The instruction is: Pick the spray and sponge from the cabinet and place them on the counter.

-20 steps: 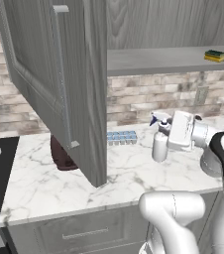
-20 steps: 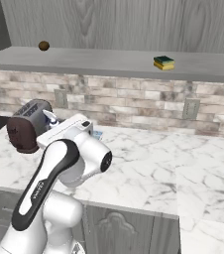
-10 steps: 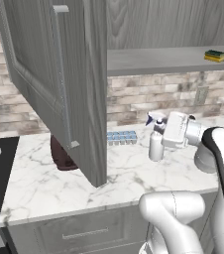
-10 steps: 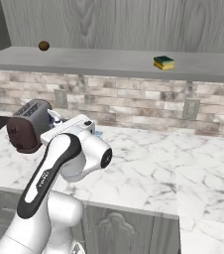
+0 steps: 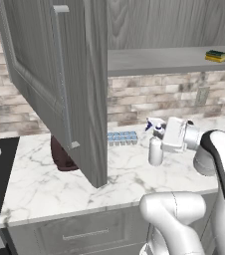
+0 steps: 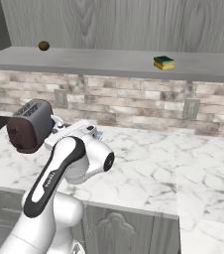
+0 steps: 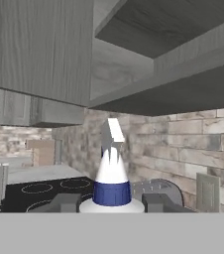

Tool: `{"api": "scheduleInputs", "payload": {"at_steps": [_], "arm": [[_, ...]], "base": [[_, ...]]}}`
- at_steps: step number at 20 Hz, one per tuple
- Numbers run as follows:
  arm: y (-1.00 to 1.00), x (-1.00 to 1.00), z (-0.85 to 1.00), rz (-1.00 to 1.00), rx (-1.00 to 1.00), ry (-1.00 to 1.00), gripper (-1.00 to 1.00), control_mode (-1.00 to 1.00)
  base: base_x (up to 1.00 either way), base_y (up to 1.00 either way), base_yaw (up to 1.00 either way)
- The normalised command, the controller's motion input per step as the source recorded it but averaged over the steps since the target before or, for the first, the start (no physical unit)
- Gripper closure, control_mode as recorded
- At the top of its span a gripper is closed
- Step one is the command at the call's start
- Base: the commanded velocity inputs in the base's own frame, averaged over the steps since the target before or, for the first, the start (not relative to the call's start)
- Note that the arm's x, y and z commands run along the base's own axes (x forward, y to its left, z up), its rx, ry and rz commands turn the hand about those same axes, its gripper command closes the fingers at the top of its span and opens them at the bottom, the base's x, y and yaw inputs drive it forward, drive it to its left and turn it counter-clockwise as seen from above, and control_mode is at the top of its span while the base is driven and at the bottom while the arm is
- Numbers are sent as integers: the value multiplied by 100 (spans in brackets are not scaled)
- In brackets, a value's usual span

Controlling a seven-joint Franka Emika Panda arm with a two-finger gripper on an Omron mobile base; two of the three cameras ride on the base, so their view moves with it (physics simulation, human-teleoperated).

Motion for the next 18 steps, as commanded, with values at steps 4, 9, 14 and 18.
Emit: {"api": "scheduleInputs", "payload": {"at_steps": [4, 9, 14, 18], "arm": [[0, 12, -17, 0, 1, 0, 100, -100], [0, 14, -20, 0, 2, 0, 100, -100], [0, 17, -17, 0, 1, 0, 100, -100], [0, 19, -16, 0, 0, 0, 100, -100]], "base": [[0, 0, 0], [0, 0, 0], [0, 0, 0], [0, 0, 0]]}}
